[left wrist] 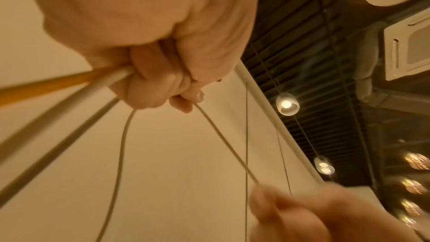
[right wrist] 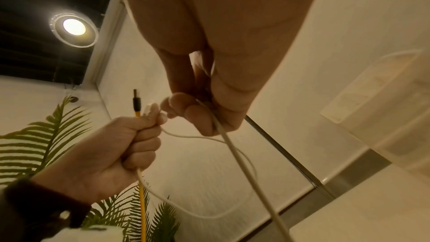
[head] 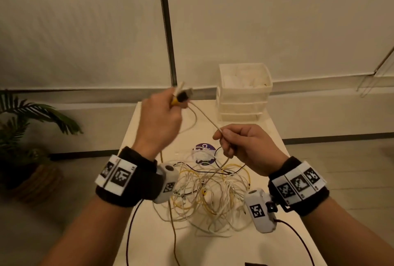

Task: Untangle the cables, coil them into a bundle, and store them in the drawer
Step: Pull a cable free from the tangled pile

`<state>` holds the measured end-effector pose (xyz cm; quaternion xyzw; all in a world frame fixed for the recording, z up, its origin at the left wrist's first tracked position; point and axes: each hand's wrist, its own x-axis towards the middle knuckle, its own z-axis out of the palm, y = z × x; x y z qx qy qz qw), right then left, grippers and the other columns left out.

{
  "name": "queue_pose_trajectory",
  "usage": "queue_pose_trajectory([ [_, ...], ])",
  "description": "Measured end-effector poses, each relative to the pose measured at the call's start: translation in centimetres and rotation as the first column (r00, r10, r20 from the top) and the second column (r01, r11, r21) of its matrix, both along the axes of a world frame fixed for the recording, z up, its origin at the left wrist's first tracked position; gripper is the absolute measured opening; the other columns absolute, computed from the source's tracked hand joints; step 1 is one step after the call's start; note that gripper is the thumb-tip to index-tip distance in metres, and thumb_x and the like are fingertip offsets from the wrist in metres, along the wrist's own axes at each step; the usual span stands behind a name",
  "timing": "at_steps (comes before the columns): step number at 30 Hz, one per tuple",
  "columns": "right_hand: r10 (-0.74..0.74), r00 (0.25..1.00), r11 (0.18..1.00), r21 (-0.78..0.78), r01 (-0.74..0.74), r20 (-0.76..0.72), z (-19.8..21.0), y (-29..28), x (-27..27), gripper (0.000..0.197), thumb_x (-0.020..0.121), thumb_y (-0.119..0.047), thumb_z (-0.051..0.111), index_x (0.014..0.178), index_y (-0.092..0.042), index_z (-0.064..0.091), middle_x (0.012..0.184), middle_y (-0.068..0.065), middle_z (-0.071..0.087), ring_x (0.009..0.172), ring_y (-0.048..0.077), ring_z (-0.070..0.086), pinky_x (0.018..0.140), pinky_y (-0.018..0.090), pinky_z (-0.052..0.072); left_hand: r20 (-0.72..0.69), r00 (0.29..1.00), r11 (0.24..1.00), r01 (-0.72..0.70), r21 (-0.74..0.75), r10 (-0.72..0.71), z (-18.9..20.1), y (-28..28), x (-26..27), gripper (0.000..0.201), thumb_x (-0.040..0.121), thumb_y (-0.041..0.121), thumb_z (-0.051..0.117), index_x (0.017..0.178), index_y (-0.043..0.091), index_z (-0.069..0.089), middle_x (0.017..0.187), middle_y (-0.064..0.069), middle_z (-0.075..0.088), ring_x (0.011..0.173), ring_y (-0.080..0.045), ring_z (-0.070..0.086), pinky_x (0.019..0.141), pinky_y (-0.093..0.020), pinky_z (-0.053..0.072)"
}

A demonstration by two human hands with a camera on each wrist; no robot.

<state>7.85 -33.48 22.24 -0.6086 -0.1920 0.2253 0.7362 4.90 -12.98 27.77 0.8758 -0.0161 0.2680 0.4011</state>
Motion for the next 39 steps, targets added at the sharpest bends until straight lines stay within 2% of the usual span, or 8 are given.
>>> queue_pose_trajectory([
  [8,-0.012,0.995,0.998,-0.069,0.005,-0.099,-1.5,-0.8,-0.3,0.025,0.097,-0.008,0.045,0.091,0.001,0.067,0.062,0.006,0.05,0.054,0.014,0.039,0.053,0.021,0.035,0.027,0.882,0.848,-0.444,-0.291,0.471,1.1,7.8,0.1,0.018,0.098,0.035,0.055,0.103,0.023,0.067,0.093,0.001,0.064,0.095,-0.023,0.062,0.08,-0.037,0.047],
  [10,-0.026,0.991,0.995,-0.095,0.014,-0.128,-1.6,-0.8,-0.5,0.026,0.098,-0.007,0.044,0.09,0.001,0.067,0.061,0.006,0.048,0.053,0.014,0.036,0.052,0.021,0.032,0.018,0.918,0.912,-0.391,-0.122,0.396,1.1,7.0,-0.7,0.024,0.099,0.026,0.055,0.121,0.023,0.064,0.099,0.0,0.065,0.094,-0.017,0.06,0.081,-0.031,0.044],
  [13,-0.01,0.989,0.997,-0.076,-0.002,-0.149,-0.7,-0.1,-0.6,0.025,0.098,-0.006,0.043,0.09,0.002,0.065,0.061,0.006,0.047,0.051,0.012,0.035,0.051,0.02,0.032,-0.048,0.999,0.993,0.021,0.115,-0.015,0.2,2.4,-2.1,0.038,0.094,0.006,0.057,0.124,0.028,0.064,0.094,0.013,0.071,0.085,0.004,0.062,0.079,-0.013,0.045],
  [16,0.04,0.985,0.999,-0.012,-0.042,-0.167,0.9,0.8,-0.5,0.024,0.098,-0.005,0.042,0.094,0.002,0.065,0.061,0.006,0.047,0.05,0.01,0.036,0.051,0.02,0.033,-0.204,0.946,0.943,0.289,0.166,-0.253,-1.7,-1.6,-2.1,0.035,0.09,0.003,0.057,0.112,0.027,0.069,0.102,0.009,0.074,0.092,-0.005,0.065,0.081,-0.022,0.048],
  [20,0.031,0.989,0.999,-0.005,-0.032,-0.147,2.2,1.0,-0.4,0.026,0.098,-0.006,0.042,0.101,0.008,0.064,0.062,0.006,0.045,0.051,0.011,0.034,0.05,0.019,0.031,-0.163,0.964,0.958,0.237,0.16,-0.211,-2.3,-2.2,-1.6,0.024,0.086,0.0,0.052,0.086,0.02,0.065,0.073,0.01,0.065,0.065,-0.012,0.055,0.057,-0.027,0.039],
  [26,0.011,0.982,0.994,0.11,0.01,-0.187,1.6,-0.2,-1.4,0.023,0.089,-0.016,0.052,0.094,-0.002,0.07,0.061,0.004,0.048,0.047,0.009,0.036,0.049,0.022,0.032,-0.008,0.999,0.999,-0.044,0.027,0.045,-0.6,0.5,-0.4,0.023,0.092,0.003,0.055,0.078,0.021,0.062,0.075,0.013,0.062,0.065,-0.006,0.053,0.057,-0.016,0.037],
  [29,0.04,0.975,0.988,0.153,-0.006,-0.218,1.0,-0.8,-2.4,0.023,0.09,-0.014,0.051,0.096,-0.001,0.069,0.063,0.005,0.048,0.047,0.009,0.036,0.05,0.023,0.028,0.048,0.991,0.992,-0.127,-0.017,0.128,0.1,2.1,0.0,0.022,0.095,0.009,0.054,0.078,0.021,0.062,0.07,0.017,0.058,0.061,-0.001,0.048,0.055,-0.028,0.033],
  [39,0.195,0.978,0.947,-0.272,-0.17,0.071,-3.4,-6.0,-9.7,0.026,0.087,-0.036,0.067,0.094,-0.011,0.072,0.071,0.011,0.065,0.063,0.02,0.056,0.061,0.027,0.045,0.119,0.946,0.88,0.325,-0.346,-0.303,-0.4,2.9,-4.3,0.027,0.098,0.03,0.048,0.095,0.01,0.065,0.052,0.012,0.033,0.04,-0.009,0.025,0.046,-0.021,0.022],
])
